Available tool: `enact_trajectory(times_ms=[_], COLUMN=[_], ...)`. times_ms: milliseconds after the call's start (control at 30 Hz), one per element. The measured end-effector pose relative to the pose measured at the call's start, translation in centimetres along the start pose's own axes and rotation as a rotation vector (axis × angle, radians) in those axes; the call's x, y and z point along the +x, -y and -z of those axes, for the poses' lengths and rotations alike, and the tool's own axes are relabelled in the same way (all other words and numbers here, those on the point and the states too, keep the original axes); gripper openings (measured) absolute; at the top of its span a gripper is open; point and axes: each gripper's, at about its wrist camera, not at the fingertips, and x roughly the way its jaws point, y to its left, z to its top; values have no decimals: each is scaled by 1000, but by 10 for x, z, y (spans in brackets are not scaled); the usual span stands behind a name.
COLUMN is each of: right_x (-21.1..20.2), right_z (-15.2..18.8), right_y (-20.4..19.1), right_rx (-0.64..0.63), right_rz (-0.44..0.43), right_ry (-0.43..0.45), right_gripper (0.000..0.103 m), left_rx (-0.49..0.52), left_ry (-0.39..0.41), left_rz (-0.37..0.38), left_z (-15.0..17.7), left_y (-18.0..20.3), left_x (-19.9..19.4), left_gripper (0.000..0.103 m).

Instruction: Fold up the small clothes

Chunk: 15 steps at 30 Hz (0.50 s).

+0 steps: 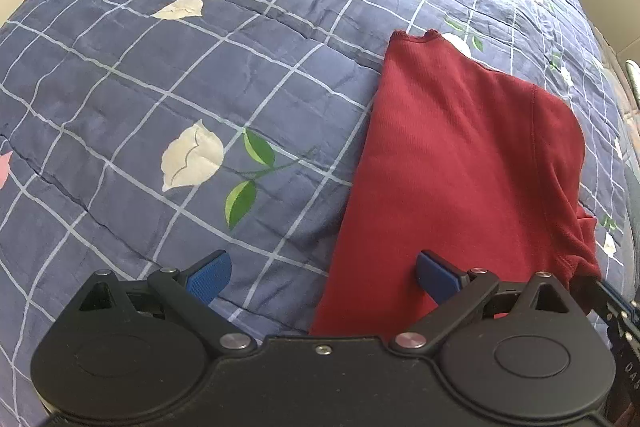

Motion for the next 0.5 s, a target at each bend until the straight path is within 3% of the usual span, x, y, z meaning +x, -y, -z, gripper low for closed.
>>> enact_trajectory(times_ms=[167, 300, 500], right_x=[-9, -1, -5], right_z=[12, 24, 24], right_y=[3, 7, 13], right_rx=[35, 68, 111], right_rz=[35, 35, 7], right_ry=[-17, -79, -80], right_gripper=[7, 7, 11], left_rx=[2, 5, 22], left_ry=[-3, -20, -50], left_rz=[6, 11, 25], left_z=[1, 4, 12], left_y=[-1, -2, -4], left_x=[0, 4, 10], left_gripper=[100, 102, 102])
